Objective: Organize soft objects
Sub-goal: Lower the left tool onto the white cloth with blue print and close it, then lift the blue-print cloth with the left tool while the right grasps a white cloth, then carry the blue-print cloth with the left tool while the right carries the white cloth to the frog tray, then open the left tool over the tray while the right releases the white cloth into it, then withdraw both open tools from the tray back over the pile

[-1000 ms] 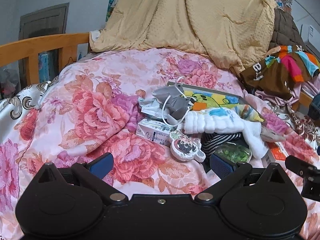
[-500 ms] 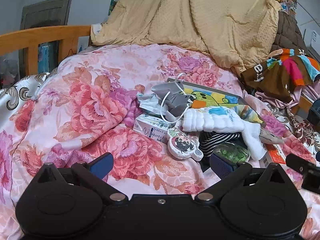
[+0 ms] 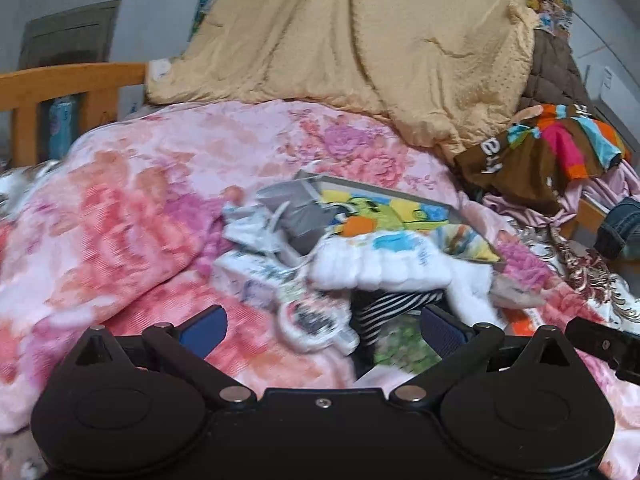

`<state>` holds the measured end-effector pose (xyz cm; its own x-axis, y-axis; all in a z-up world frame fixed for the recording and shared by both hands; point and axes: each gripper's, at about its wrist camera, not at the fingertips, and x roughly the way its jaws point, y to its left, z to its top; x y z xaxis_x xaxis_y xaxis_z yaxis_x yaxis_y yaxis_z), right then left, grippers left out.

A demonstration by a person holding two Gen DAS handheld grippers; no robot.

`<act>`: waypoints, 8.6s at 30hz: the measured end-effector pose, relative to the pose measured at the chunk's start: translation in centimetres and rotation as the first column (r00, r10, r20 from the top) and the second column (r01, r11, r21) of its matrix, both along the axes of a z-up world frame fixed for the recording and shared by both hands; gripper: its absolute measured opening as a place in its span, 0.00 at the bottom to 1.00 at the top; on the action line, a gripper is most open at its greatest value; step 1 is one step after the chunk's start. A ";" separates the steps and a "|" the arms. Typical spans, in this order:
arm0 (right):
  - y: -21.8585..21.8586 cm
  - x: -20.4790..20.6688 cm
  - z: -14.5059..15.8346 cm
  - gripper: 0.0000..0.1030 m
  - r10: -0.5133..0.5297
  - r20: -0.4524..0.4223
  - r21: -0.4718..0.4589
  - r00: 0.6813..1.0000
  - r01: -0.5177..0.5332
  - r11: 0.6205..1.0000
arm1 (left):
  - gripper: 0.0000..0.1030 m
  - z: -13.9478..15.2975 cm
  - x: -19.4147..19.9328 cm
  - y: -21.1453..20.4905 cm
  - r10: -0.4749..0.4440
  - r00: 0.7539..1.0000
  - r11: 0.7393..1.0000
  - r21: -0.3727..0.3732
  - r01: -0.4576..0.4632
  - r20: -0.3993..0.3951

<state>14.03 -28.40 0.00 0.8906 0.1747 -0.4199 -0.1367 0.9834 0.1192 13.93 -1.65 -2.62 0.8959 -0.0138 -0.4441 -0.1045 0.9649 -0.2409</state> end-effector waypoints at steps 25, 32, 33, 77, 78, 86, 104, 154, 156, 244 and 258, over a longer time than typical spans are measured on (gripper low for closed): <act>5.5 6.6 -1.5 0.99 0.365 0.103 -0.266 0.925 -0.328 0.907 | 0.99 2.0 12.0 0.2 -0.240 0.970 0.969 -0.079 0.236 -0.042; 5.6 8.2 -2.7 0.86 0.391 0.085 -0.262 0.916 -0.358 0.896 | 0.99 2.6 14.0 0.1 -0.340 0.938 0.936 -0.119 0.330 -0.073; 5.5 8.5 -2.8 0.84 0.388 0.085 -0.257 0.918 -0.356 0.899 | 0.99 2.6 14.4 0.1 -0.348 0.934 0.933 -0.129 0.336 -0.081; 4.5 11.5 -4.4 0.41 0.389 -0.068 -0.053 0.919 -0.393 0.918 | 0.32 -0.8 16.7 1.3 -0.281 0.911 0.921 -0.353 0.166 -0.303; 4.5 11.5 -4.4 0.40 0.390 -0.066 -0.051 0.919 -0.393 0.918 | 0.31 -0.8 16.6 1.5 -0.275 0.914 0.920 -0.358 0.159 -0.299; 4.2 11.7 -4.4 0.12 0.365 -0.071 -0.017 0.928 -0.367 0.930 | 0.24 -0.1 15.5 1.1 -0.236 0.932 0.928 -0.347 0.132 -0.275; 3.1 11.2 -3.2 0.06 0.287 -0.006 -0.015 0.958 -0.287 0.958 | 0.22 3.5 12.7 2.5 -0.218 0.950 0.935 -0.328 0.137 -0.224; -2.0 17.9 2.2 0.06 0.179 0.295 0.391 0.939 -0.289 0.874 | 0.22 8.1 19.9 0.4 -0.272 0.962 0.904 -0.344 0.253 -0.009; -2.2 19.5 2.0 0.06 0.161 0.281 0.412 0.946 -0.270 0.870 | 0.22 7.7 21.2 0.1 -0.270 0.963 0.907 -0.340 0.250 -0.012; -3.0 25.9 -3.4 0.84 0.041 -0.098 0.178 0.994 -0.023 0.984 | 0.62 0.2 27.1 -4.7 -0.172 0.956 0.976 -0.173 0.133 -0.237; -5.6 17.9 1.5 0.99 0.018 0.087 0.147 0.996 -0.031 0.989 | 0.84 4.7 17.6 -6.2 -0.164 0.986 0.985 -0.055 0.163 -0.011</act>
<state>31.95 -33.99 1.48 0.9166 0.2514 -0.3108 -0.1764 0.9521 0.2499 31.50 -7.88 2.11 0.8728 -0.1837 -0.4522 0.0496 0.9551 -0.2922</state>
